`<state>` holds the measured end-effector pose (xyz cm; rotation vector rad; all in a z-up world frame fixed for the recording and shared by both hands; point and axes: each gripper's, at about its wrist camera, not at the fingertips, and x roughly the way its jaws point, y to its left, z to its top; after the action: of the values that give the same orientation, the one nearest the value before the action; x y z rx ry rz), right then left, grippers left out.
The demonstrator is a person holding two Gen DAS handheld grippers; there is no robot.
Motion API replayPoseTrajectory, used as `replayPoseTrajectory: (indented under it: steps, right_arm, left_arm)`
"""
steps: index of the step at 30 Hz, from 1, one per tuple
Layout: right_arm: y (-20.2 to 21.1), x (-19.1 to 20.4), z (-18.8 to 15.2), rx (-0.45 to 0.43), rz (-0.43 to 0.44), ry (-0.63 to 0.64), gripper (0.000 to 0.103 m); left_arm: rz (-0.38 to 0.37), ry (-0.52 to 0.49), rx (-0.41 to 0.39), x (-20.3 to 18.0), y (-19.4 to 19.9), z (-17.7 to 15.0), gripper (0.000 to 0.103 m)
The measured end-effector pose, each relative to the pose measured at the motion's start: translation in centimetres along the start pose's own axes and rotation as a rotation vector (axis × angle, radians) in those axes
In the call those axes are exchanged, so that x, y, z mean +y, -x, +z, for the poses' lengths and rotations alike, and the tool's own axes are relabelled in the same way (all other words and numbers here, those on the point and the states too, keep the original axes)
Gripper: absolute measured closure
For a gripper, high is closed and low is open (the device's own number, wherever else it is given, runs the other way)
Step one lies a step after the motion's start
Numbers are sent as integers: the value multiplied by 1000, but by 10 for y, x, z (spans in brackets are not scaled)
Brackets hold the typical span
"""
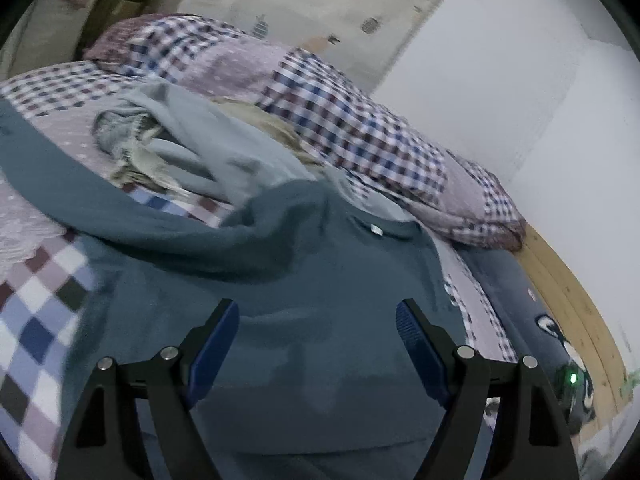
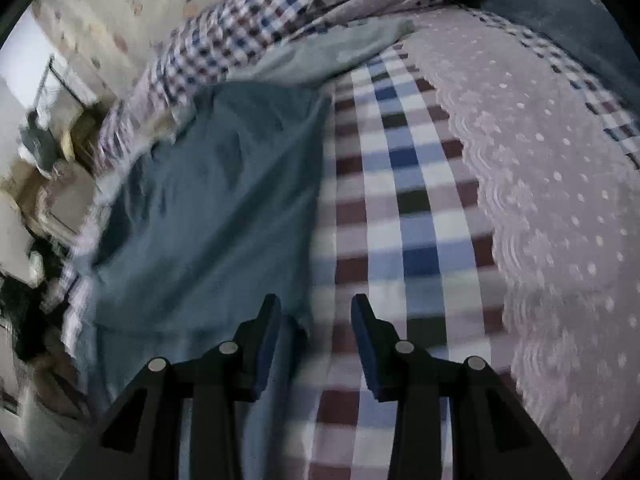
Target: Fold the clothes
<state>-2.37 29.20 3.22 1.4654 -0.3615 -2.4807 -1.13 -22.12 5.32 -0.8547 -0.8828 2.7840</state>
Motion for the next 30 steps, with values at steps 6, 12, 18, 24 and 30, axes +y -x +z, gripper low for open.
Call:
replayPoseTrajectory:
  steps: [6,12,18,24,30]
  right_arm:
    - [-23,27,-16,30,-72,80,63]
    - [-20,43,-23,-11,-223,136,88]
    - [6,43,-33,-49,-325,69,85]
    - [26,66,-40,-101,-263,24,83]
    - [8,168,-18,-105,-143,208,82]
  left_arm:
    - [49,81,-67,28,24,14,19]
    - [165,229,-239,79,82,37,19]
    - [197,465,-252,149,112,36,19]
    - [165,570,-157,183,105,32,19]
    - [105,623,-103,195,98,30,19]
